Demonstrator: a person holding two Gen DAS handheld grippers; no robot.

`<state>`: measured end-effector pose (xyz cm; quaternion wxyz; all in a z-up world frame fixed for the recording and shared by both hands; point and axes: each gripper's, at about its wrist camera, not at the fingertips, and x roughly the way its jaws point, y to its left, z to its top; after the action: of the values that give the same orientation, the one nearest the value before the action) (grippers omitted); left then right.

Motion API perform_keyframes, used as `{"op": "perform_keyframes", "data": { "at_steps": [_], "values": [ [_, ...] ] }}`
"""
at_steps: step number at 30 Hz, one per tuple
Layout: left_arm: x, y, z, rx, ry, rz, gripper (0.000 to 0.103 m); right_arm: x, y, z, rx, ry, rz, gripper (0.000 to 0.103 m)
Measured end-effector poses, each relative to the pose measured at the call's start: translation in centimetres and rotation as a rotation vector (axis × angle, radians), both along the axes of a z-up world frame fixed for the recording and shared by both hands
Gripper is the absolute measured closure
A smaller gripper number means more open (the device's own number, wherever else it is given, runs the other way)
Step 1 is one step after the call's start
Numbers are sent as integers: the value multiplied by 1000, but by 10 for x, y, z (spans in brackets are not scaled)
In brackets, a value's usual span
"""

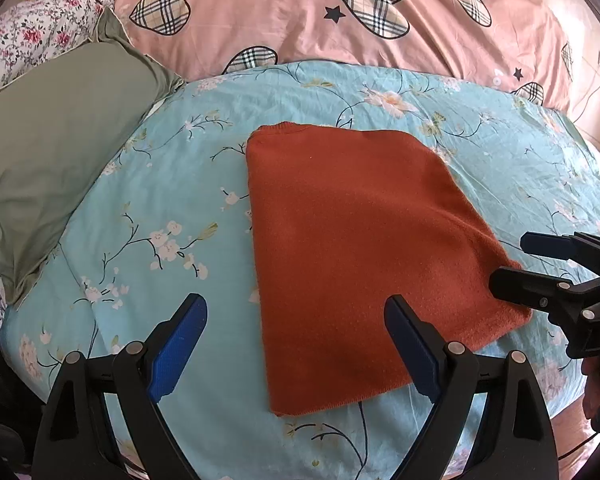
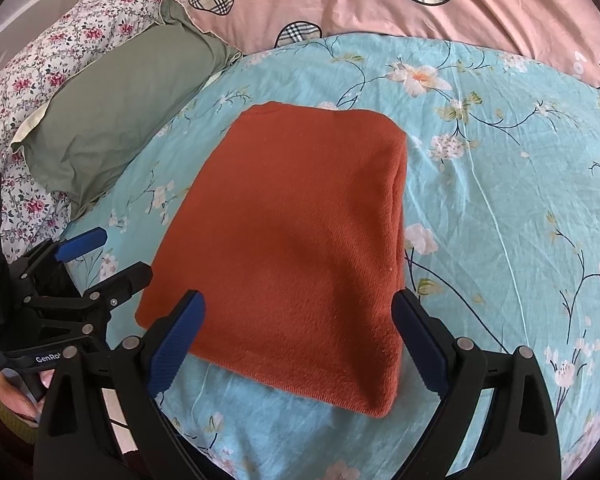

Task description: Fold small clothes

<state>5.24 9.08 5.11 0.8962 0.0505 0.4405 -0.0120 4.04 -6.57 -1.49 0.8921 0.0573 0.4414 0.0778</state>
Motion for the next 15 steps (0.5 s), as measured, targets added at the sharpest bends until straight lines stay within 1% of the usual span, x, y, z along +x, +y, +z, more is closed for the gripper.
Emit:
{"op": "perform_keyframes", "data": {
  "at_steps": [15],
  "values": [
    [-7,2,4,-16,-8,-3,12,-11,6,3,-13,-14,8,9]
  ]
}}
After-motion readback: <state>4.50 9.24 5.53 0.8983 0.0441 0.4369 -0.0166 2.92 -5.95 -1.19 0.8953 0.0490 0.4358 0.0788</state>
